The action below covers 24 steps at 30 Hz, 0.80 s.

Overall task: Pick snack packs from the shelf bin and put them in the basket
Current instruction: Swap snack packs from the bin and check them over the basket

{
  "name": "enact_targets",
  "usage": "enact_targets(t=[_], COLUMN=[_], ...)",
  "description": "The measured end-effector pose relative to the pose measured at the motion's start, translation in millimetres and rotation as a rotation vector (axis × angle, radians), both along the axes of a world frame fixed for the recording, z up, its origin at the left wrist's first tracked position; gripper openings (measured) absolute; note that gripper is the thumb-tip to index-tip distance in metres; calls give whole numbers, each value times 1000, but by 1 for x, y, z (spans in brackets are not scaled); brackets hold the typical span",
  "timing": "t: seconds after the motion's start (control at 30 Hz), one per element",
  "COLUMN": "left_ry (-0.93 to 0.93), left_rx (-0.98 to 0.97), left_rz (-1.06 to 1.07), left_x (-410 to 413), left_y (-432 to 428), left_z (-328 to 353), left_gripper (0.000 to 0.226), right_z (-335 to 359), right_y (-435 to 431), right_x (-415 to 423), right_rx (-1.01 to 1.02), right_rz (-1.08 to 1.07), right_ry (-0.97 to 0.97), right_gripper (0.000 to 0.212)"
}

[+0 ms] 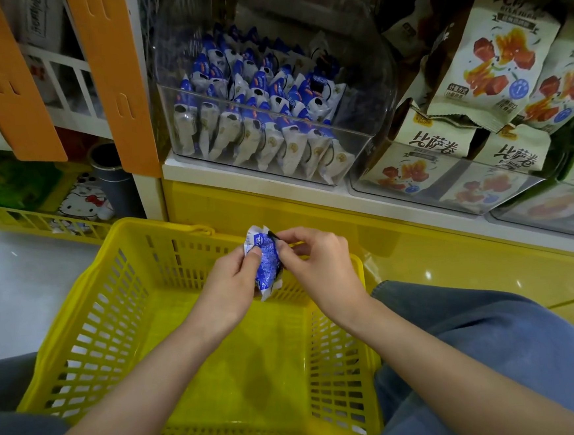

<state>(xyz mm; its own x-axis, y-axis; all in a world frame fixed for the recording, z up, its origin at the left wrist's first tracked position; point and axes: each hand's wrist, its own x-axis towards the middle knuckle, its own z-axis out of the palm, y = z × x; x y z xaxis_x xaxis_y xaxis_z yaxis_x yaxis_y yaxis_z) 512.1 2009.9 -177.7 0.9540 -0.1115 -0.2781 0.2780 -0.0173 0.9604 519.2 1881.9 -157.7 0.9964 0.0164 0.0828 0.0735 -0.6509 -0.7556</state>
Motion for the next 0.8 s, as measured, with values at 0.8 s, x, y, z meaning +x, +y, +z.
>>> enact_targets(t=[0.8], left_ry=[219], left_rx=[-372], left_rz=[152], left_x=[6], left_y=[10], left_z=[1], left_gripper=[23], right_z=[-11], right_y=[13], right_x=[-13], right_rx=[-88], right_rz=[352], right_ry=[99], right_gripper=[56])
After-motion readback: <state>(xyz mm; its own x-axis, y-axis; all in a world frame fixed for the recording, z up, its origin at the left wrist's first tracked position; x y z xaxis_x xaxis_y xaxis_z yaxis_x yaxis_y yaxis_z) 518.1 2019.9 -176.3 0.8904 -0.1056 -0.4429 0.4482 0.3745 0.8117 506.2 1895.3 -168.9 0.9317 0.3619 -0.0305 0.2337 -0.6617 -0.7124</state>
